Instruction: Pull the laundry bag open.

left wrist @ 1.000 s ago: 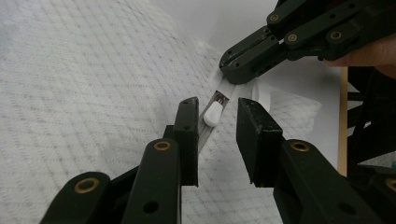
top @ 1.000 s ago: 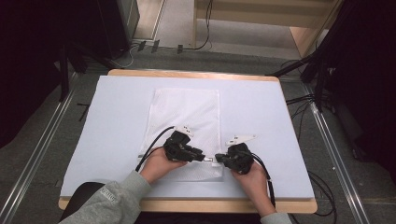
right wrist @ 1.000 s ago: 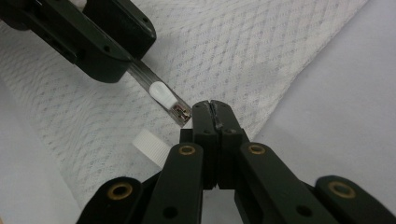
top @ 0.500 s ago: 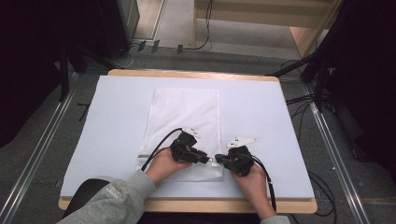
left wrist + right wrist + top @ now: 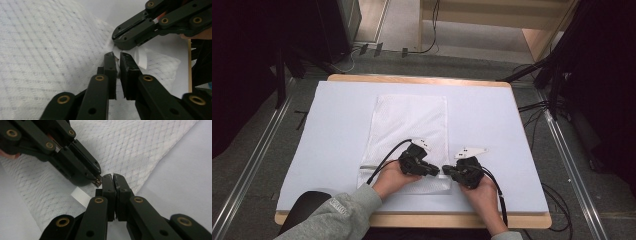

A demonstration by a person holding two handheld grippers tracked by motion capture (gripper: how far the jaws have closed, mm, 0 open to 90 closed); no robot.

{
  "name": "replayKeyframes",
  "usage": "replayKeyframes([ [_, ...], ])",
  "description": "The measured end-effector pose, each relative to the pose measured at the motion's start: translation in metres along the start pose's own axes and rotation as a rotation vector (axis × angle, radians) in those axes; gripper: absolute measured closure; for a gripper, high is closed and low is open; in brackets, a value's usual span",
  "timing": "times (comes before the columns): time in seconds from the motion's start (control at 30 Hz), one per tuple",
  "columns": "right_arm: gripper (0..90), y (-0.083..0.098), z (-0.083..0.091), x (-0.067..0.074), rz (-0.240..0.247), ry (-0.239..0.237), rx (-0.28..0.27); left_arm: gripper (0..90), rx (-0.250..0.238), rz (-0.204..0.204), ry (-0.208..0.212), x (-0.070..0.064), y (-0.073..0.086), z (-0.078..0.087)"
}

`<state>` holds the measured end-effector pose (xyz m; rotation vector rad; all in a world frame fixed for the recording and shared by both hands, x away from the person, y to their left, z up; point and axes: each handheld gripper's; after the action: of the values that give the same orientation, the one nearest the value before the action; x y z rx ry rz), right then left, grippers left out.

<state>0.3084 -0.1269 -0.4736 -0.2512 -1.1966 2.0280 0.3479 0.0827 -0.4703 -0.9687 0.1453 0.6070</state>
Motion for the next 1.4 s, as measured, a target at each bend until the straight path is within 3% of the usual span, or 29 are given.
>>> replayKeyframes([
  [0.33,89.3,0.001,0.000,0.000,0.002,-0.003,-0.005,87.4,0.001,0.027,0.018,0.005,-0.001,0.000],
  [0.53,90.0,0.003,0.000,-0.001,0.029,-0.014,-0.025,87.8,0.006,0.088,0.046,0.010,-0.002,0.001],
  [0.73,90.0,0.004,-0.001,0.000,0.048,-0.017,-0.027,88.1,0.021,0.104,0.058,0.013,-0.004,0.003],
  [0.83,90.0,0.004,0.000,0.000,0.050,-0.017,-0.030,88.1,0.027,0.155,0.086,0.018,-0.004,0.004],
  [0.93,90.0,0.005,0.000,0.001,0.056,-0.021,-0.033,88.2,0.036,0.181,0.101,0.023,-0.003,0.005],
  [1.2,90.0,0.006,0.000,0.001,0.087,-0.020,-0.042,88.5,0.046,0.225,0.095,0.026,-0.003,0.014],
  [1.33,90.0,0.005,-0.001,0.003,0.106,-0.011,-0.036,88.4,0.040,0.210,0.078,0.023,-0.004,0.013],
  [1.4,90.0,0.005,-0.001,0.003,0.088,-0.014,-0.034,88.3,0.031,0.203,0.072,0.023,-0.005,0.013],
])
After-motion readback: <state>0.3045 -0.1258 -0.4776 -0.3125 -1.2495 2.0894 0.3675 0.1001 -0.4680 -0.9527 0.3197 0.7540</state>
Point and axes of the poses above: each handheld gripper's, and its own axes: z roughly backward along the jaws, y roughly out of its underside, x roughly to its left, and after that the axes turned 12 degrees about -x, right-handed
